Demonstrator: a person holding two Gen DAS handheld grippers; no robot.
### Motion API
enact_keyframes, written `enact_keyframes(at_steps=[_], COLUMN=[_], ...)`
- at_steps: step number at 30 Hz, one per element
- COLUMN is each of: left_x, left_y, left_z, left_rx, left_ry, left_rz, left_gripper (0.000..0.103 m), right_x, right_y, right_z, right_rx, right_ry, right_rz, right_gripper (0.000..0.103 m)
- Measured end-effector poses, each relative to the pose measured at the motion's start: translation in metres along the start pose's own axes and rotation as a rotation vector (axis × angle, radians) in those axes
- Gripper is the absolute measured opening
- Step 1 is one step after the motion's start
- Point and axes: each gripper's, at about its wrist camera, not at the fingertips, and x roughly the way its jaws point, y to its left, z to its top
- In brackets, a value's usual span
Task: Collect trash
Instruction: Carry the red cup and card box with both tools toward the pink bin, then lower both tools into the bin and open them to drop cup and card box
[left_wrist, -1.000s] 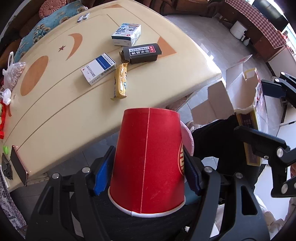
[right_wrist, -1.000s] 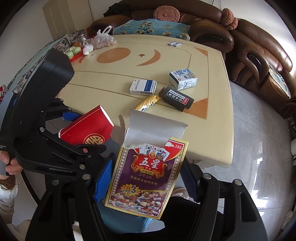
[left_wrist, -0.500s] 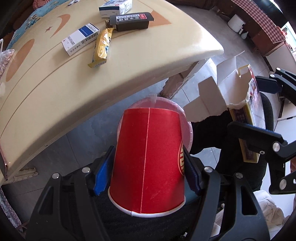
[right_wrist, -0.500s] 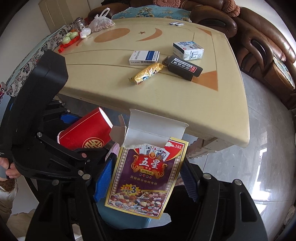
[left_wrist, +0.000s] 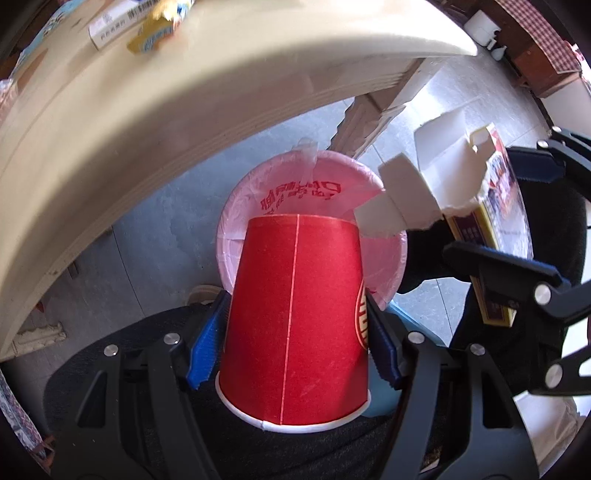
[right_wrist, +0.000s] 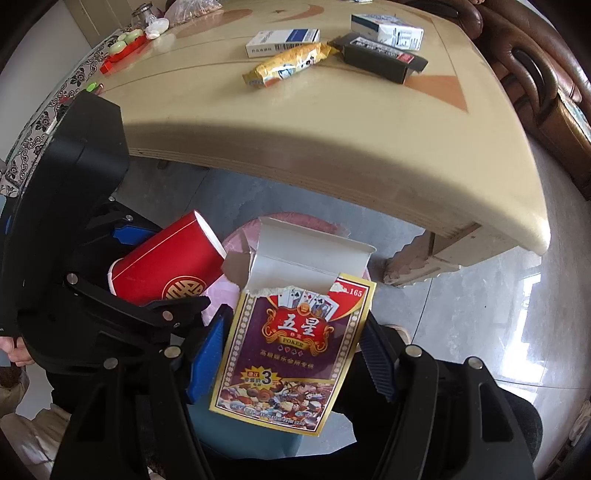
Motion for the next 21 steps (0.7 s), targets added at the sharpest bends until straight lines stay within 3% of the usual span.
enact_keyframes(at_steps=[12, 21], left_x=[0.064, 0.116], left_y=[0.007, 0.016], left_z=[0.009, 0.013], left_rx=[-0.081, -0.151], left_ry=[0.067, 0.172], left_rz=[-0.013, -0.054], left_gripper=[0.068, 0.068], right_x=[0.060, 0.102], right_y=[-0.015, -0.029], right_z=[-0.010, -0.020], right_rx=[0.040, 0.081], right_ry=[0.057, 0.117], right_rz=[-0.018, -0.025], right_gripper=[0.066, 0.066])
